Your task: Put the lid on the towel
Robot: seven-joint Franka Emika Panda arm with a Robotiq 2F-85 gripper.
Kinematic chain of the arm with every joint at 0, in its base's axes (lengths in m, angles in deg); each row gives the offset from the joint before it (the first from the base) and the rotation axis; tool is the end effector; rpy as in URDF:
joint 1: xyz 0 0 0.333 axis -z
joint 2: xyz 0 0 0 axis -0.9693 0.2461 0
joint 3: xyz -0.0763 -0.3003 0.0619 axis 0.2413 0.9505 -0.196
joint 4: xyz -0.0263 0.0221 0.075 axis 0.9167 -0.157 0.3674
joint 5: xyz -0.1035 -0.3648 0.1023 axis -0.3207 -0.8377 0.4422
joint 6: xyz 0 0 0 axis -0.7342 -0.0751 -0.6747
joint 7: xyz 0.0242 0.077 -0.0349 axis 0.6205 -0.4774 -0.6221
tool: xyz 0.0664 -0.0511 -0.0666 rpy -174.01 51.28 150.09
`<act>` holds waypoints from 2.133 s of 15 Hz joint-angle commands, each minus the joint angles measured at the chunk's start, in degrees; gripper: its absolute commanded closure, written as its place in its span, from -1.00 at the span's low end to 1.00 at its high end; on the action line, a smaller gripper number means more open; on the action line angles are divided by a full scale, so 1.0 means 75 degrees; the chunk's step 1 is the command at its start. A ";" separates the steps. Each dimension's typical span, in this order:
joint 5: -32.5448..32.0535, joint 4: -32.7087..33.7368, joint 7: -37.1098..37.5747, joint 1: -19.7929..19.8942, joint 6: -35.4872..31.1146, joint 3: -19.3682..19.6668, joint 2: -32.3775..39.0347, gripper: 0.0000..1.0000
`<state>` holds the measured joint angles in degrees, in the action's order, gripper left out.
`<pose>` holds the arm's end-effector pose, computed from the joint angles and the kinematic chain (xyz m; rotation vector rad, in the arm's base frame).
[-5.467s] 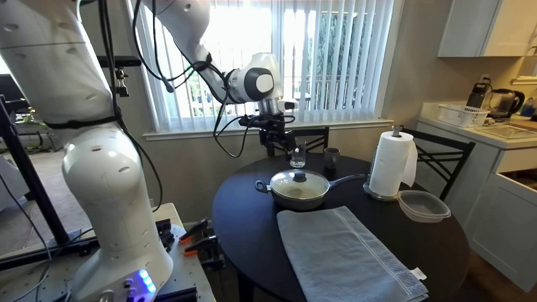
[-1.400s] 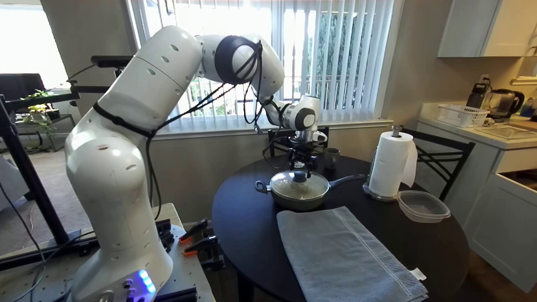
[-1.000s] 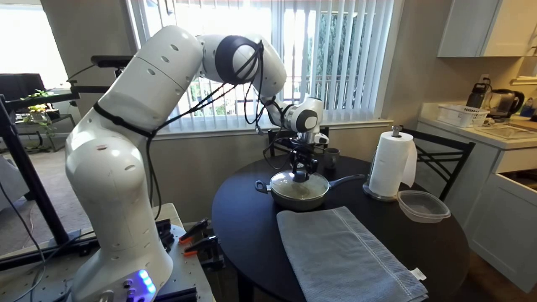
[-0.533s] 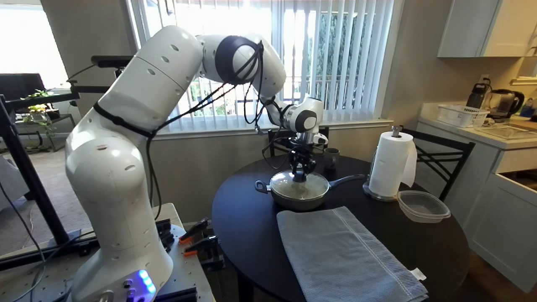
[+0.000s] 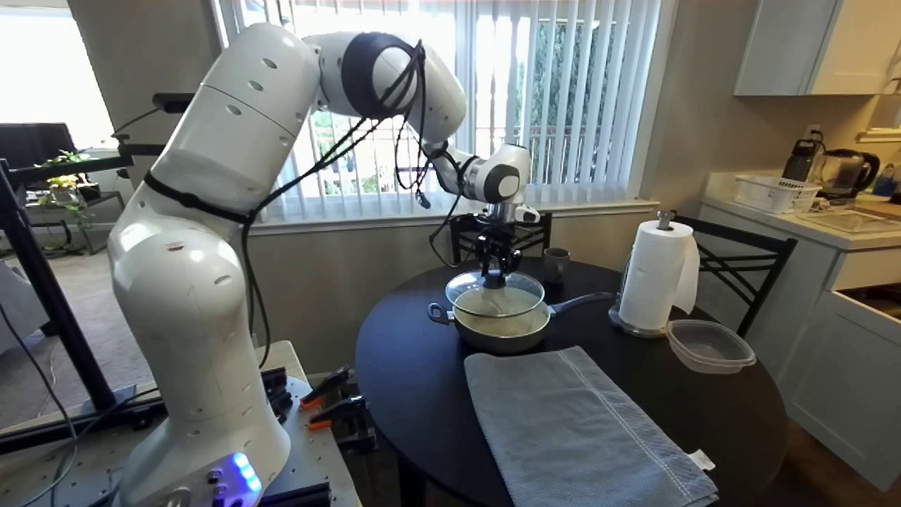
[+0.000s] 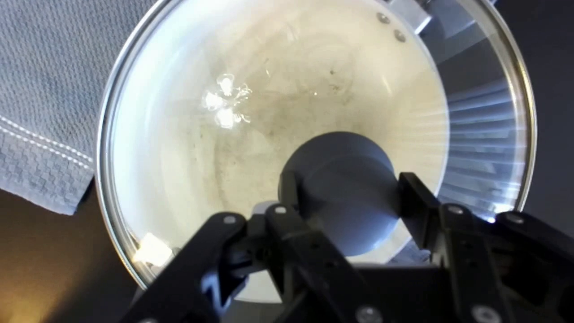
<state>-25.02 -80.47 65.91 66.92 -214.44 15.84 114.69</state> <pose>0.6502 0.1667 0.2297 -3.0727 -0.3396 0.1143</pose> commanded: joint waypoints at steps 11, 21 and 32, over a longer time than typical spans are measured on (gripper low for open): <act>0.0333 -0.2519 0.0604 0.0709 0.0025 0.0678 -0.2968 0.35; 0.0551 -0.4223 0.0334 0.1927 -0.1923 0.1599 -0.3052 0.35; 0.2565 -0.3054 -0.1193 0.3047 -0.2458 0.0961 -0.0954 0.35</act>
<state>-4.85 -105.70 57.31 89.87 -233.47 23.34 106.18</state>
